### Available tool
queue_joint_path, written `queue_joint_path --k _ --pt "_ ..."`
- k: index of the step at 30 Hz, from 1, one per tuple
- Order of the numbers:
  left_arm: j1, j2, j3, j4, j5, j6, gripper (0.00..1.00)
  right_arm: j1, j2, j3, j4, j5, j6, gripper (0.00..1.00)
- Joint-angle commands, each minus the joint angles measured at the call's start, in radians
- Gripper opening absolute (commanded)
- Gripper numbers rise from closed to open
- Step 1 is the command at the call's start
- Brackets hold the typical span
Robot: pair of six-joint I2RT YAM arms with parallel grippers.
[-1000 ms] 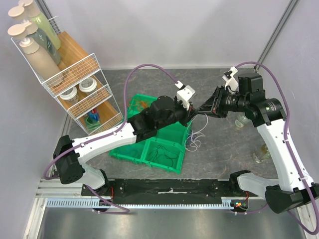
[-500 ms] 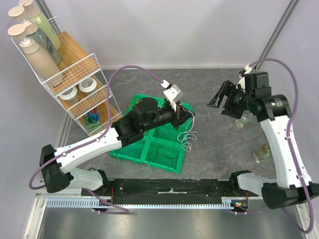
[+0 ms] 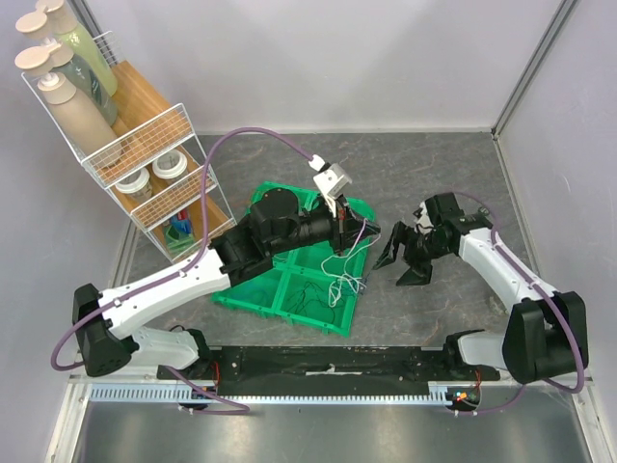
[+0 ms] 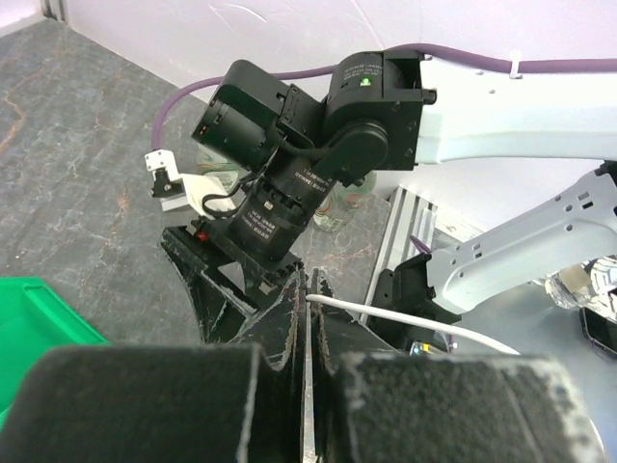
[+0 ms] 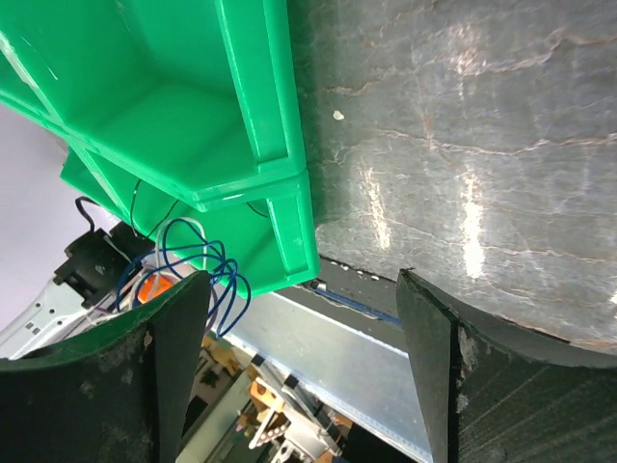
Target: Untangle the cables
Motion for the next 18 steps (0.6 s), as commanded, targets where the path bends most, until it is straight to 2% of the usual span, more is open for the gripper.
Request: queue_joint_path --k 1,3,5,7,18 --pt "0.001 0.029 0.058 0.025 0.051 -0.039 0.02 0.018 -0.049 -0.049 0.095 -0.086 0.042 0.84" --pt "-0.001 0.039 0.067 0.025 0.059 -0.037 0.02 0.018 -0.057 -0.069 0.085 -0.098 0.039 0.79" --pt "-0.001 0.051 0.078 0.025 0.067 -0.036 0.02 0.015 -0.06 -0.092 0.076 -0.1 0.043 0.69" --pt "0.001 0.065 0.095 0.025 0.076 -0.037 0.02 0.016 -0.058 -0.11 0.084 -0.103 0.058 0.65" --pt "0.001 0.114 0.15 0.029 0.132 -0.045 0.02 0.016 -0.057 -0.178 0.277 -0.147 0.308 0.65"
